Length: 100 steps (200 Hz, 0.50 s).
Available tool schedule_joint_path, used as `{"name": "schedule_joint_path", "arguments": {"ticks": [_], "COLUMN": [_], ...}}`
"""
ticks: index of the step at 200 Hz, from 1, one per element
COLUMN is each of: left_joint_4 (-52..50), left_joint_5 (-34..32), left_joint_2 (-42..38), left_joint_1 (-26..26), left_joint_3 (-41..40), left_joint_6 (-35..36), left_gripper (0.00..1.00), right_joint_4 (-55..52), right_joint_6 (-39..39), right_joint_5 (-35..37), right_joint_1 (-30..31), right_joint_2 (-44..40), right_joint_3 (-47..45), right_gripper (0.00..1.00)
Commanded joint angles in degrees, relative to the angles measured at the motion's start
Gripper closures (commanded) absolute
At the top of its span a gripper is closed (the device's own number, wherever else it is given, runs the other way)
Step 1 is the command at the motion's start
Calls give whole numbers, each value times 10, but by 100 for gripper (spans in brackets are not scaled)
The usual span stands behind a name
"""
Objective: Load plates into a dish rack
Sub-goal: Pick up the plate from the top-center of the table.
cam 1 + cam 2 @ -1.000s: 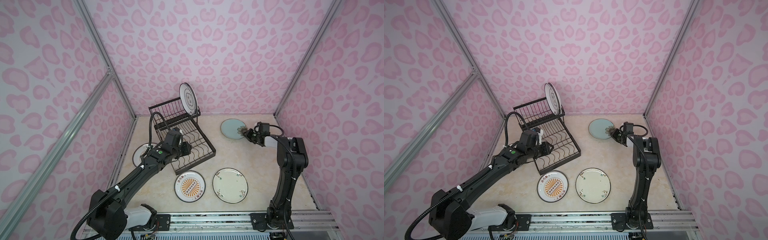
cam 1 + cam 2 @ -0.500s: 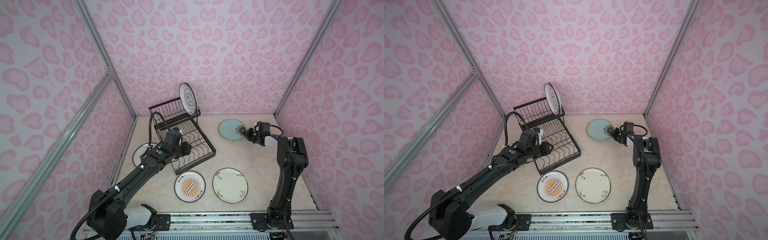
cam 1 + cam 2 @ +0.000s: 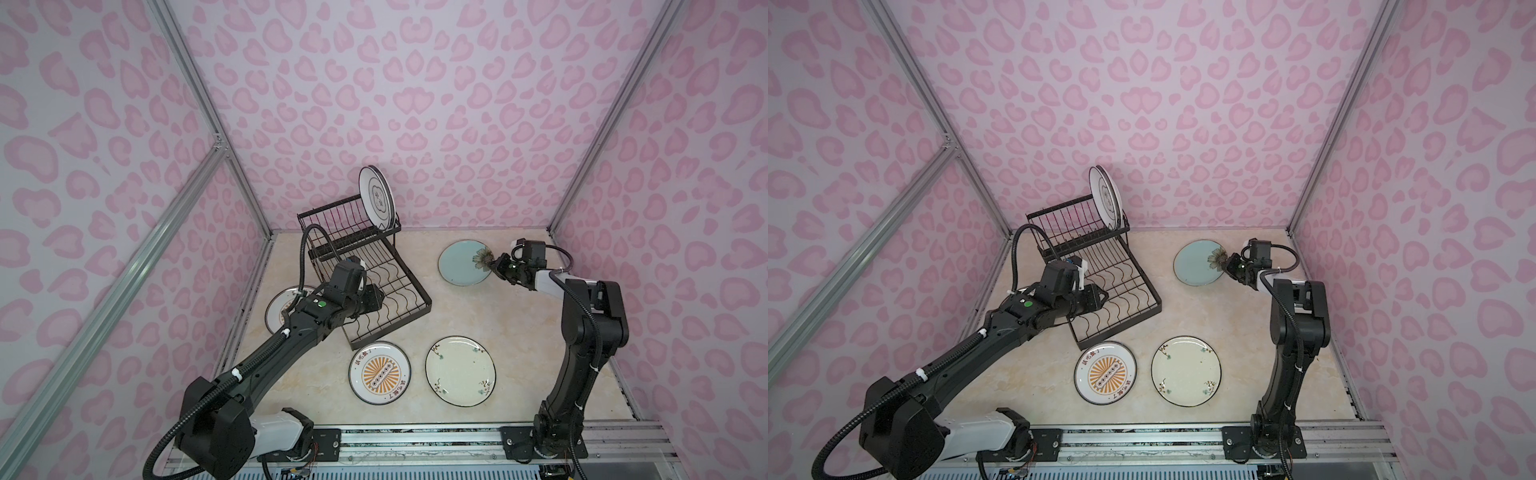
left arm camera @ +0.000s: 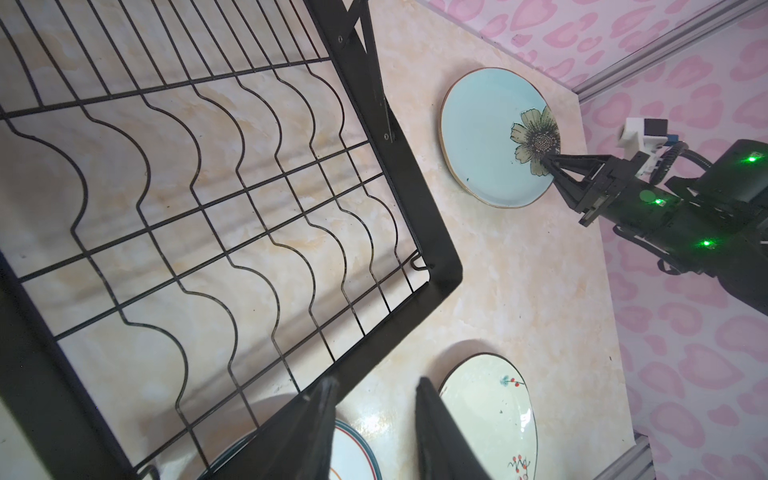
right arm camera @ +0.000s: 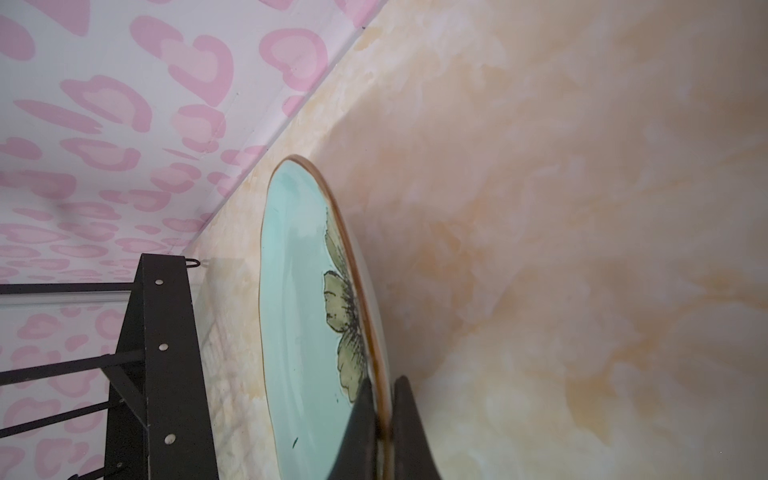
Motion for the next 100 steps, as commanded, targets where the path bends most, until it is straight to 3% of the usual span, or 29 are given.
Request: {"name": "schedule_joint_path", "arguments": {"ticks": [1, 100], "left_joint_4": [13, 20], "left_joint_5": [0, -15], "left_joint_2": [2, 6], "left_joint_1": [1, 1], "left_joint_3": [4, 2], "left_joint_6": [3, 1], "left_gripper": [65, 65], "right_joint_4": [10, 26], "right_joint_6": [-10, 8], "right_joint_5": [-16, -56], "right_joint_1": [0, 3], "right_joint_2": [-20, -92], "right_joint_3": [-5, -43], "right_gripper": [100, 100]}}
